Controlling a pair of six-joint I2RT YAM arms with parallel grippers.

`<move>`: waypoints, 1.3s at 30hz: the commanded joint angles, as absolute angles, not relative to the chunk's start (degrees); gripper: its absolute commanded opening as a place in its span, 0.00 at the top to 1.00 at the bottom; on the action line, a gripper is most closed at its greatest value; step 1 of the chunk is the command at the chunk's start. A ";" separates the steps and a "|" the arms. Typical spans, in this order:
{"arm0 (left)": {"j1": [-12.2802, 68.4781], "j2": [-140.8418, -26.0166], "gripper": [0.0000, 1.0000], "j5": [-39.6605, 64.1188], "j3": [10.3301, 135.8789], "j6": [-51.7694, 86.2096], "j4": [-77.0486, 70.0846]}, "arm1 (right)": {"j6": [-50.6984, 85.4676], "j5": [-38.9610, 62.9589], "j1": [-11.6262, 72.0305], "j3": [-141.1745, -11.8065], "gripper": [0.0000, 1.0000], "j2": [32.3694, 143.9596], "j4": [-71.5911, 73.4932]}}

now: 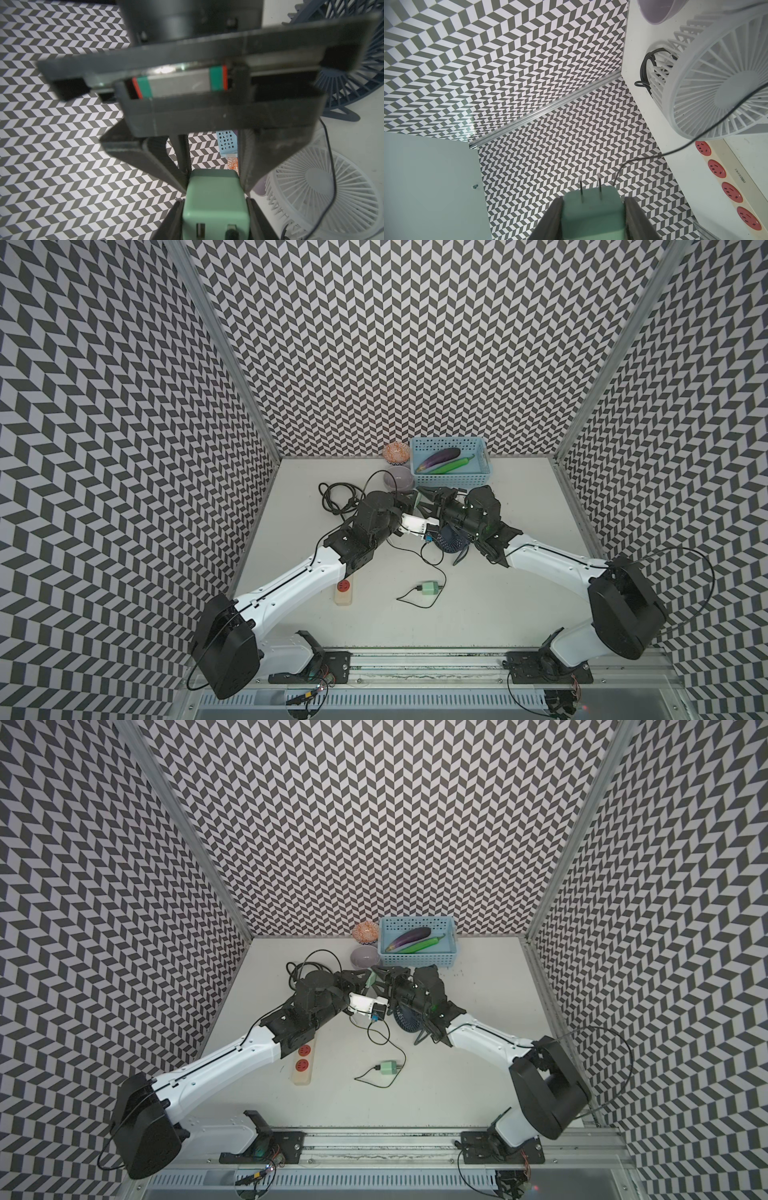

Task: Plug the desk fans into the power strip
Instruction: Pick up the plug from the center of the board.

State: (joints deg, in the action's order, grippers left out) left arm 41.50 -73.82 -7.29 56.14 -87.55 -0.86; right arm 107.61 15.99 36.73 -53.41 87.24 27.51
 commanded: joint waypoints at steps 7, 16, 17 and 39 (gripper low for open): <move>41.52 -73.78 0.83 -8.10 56.75 -85.62 -1.39 | 106.10 15.83 37.35 -53.88 0.89 84.40 32.38; 40.40 -72.80 0.83 -7.94 57.50 -83.11 0.36 | 102.98 15.07 36.24 -52.69 0.44 82.23 31.85; 40.16 -72.68 0.84 -7.85 57.87 -82.55 0.79 | 102.14 14.83 35.91 -52.59 0.42 81.69 31.00; 23.38 -74.50 0.95 4.25 72.86 -70.35 22.23 | 66.08 4.66 23.57 -49.83 0.04 63.96 11.98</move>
State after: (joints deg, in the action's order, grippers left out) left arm 24.80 -74.15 -0.49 70.46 -72.53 17.12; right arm 76.84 8.12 24.71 -50.41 66.50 13.56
